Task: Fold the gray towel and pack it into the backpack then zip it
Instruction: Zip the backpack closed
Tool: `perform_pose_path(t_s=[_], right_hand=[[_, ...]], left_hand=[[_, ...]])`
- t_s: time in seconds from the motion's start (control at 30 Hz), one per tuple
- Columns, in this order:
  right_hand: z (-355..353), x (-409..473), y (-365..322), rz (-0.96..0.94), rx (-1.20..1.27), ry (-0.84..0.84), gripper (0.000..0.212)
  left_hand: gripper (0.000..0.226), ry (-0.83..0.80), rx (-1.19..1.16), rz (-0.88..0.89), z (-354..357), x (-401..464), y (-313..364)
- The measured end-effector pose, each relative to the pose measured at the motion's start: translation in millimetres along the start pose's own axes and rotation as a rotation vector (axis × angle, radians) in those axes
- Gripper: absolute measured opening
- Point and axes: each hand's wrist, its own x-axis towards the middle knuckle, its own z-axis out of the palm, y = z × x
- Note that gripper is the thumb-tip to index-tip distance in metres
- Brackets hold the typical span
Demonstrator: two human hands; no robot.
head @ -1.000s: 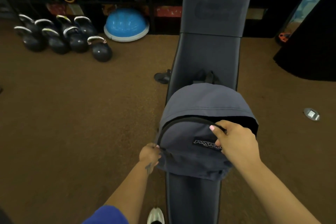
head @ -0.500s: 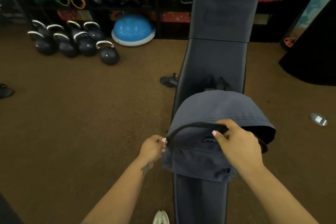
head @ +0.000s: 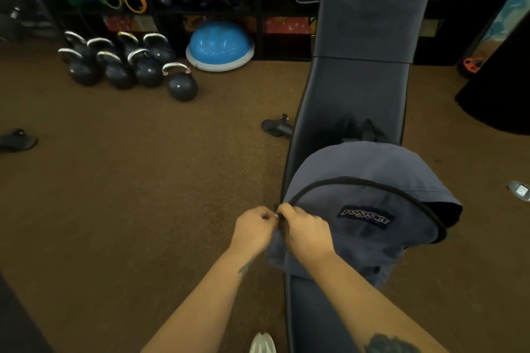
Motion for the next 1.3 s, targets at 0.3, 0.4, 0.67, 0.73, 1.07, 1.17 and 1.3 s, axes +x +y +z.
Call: perform_pose_path(t_s=[0.3, 0.4, 0.67, 0.73, 1.07, 1.17, 1.3], right_hand=[[23, 16, -3, 0.005, -0.064, -0.008, 0.042], [27, 19, -1, 0.021, -0.065, 0.016, 0.039], [27, 20, -13, 0.111, -0.080, 0.202, 0.035], [27, 22, -12, 0.109, -0.078, 0.214, 0.034], [29, 25, 4, 0.031, -0.073, 0.331, 0.025], [26, 22, 6, 0.111, 0.004, 0.356, 0.019], [29, 14, 7, 0.229, 0.107, 0.318, 0.021]], left_hand=[[0.021, 0.023, 0.099, 0.068, -11, 2, -3], [0.007, -0.074, 0.060, 0.004, -12, 4, -17], [0.019, 0.116, 0.246, 0.177, 17, 11, -18], [0.017, 0.139, 0.319, 0.163, 18, 13, -14], [0.018, 0.143, 0.430, 0.224, 16, 23, -5], [0.016, 0.180, 0.357, 0.294, 17, 20, -5], [0.017, 0.233, 0.312, 0.360, 19, 16, -10]])
